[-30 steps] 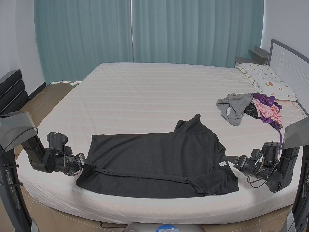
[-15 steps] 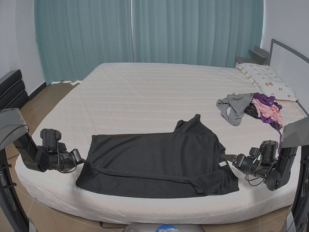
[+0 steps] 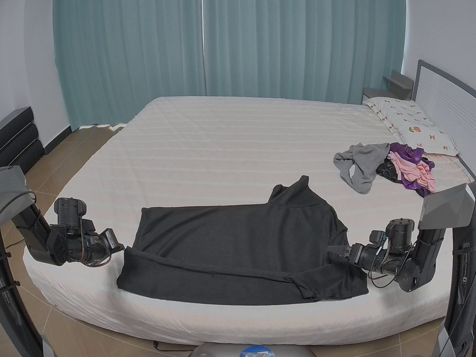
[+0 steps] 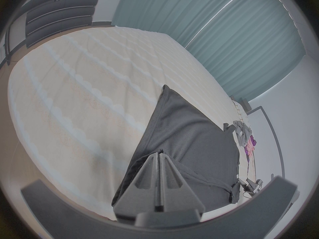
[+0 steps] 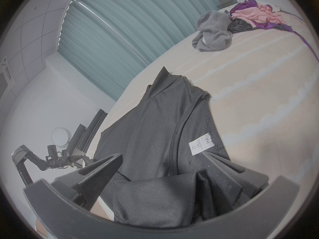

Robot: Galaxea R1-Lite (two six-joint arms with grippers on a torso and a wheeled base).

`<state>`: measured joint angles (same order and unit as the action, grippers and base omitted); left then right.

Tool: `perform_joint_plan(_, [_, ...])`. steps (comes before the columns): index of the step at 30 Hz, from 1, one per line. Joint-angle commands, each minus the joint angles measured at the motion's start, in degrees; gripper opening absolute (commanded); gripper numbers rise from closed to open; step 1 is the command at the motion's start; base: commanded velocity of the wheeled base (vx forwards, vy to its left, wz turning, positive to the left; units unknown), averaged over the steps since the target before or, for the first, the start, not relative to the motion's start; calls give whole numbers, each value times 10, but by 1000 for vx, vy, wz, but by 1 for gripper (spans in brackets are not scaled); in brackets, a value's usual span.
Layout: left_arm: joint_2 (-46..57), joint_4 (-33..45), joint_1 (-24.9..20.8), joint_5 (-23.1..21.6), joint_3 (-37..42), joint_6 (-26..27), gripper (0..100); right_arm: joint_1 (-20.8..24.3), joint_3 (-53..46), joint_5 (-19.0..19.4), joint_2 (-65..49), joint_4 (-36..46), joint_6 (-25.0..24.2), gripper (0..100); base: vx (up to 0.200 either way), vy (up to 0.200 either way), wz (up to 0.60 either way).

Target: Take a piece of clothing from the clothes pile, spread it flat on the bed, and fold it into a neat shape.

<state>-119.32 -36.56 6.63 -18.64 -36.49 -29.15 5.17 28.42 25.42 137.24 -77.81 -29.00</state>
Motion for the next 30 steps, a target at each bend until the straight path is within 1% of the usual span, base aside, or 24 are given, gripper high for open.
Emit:
perform_joint_plan(1, [4, 0, 0, -1, 3, 0, 0, -2, 8, 2, 17, 0, 2, 100, 0, 0, 0])
perform_joint_plan(5, [3, 0, 0, -1, 3, 0, 0, -4, 9, 2, 21, 0, 3, 100, 0, 0, 0])
perform_joint_plan(12, [3, -1, 0, -1, 5, 0, 0, -9, -10, 3, 27, -4, 40, 100, 0, 0, 0])
perform_joint_plan(13, [3, -1, 0, -1, 5, 0, 0, -10, -13, 4, 26, -4, 44, 0, 0, 0, 0])
perform_joint_plan(16, [2, -1, 0, -1, 5, 0, 0, -12, -20, 4, 27, -5, 53, 0, 0, 0, 0])
perform_joint_plan(21, [0, -1, 0, -1, 5, 1, 0, -14, -22, 6, 22, -12, 52, 0, 0, 0, 0])
perform_joint_plan(28, [2, -1, 0, 0, 10, 1, 0, -28, -41, 9, 2, -51, 39, 0, 0, 0, 0])
perform_joint_plan(30, [5, -1, 0, 0, 13, 0, 0, -31, -62, 17, -15, -69, 25, 0, 0, 0, 0])
